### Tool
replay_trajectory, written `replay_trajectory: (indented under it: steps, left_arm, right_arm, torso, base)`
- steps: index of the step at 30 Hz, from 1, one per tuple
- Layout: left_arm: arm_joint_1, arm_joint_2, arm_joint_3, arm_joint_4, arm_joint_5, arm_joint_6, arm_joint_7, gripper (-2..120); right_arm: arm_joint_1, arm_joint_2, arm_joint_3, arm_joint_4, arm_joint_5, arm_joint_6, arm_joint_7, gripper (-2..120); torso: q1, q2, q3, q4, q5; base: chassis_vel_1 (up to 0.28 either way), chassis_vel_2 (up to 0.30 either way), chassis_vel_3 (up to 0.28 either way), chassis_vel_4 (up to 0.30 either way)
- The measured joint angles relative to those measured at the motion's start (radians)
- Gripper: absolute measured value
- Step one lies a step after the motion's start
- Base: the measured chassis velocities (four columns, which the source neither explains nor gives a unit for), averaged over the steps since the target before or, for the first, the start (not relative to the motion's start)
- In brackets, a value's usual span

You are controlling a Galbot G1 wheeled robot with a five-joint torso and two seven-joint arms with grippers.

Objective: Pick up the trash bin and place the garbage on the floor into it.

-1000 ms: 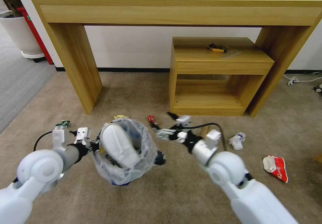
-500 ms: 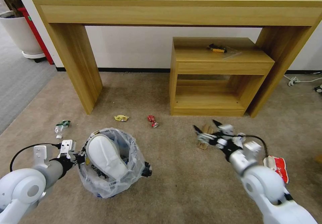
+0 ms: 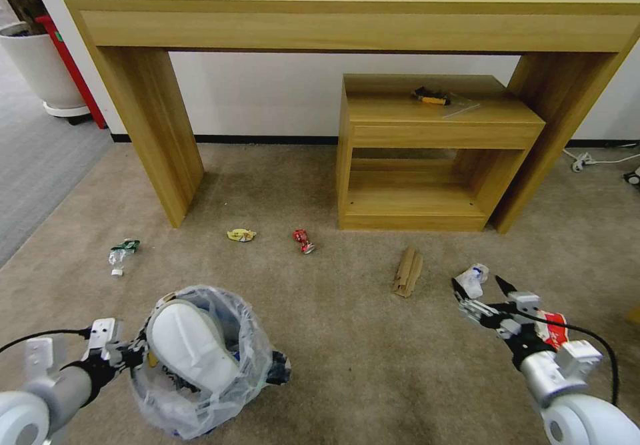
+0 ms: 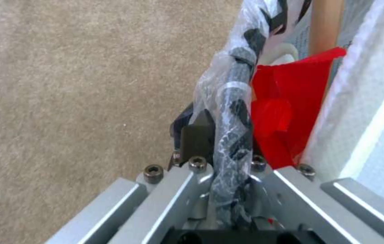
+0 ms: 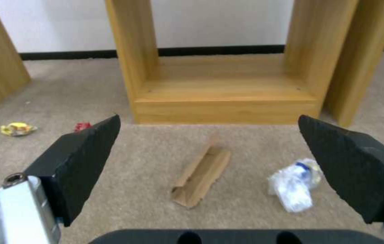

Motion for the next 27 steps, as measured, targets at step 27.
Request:
replay_trajectory:
  steps: [27]
  left_arm:
    - [0.086, -0.066, -0.026, -0.118, 0.055, 0.000, 0.030, 0]
  right_arm:
    - [-0.058, 0.069, 0.022, 0.010, -0.029, 0.037, -0.031, 100]
  torso:
    - [0.000, 0.000, 0.000, -0.0001, 0.0000]
  base:
    - [-0.066, -0.068, 0.069, 0.065]
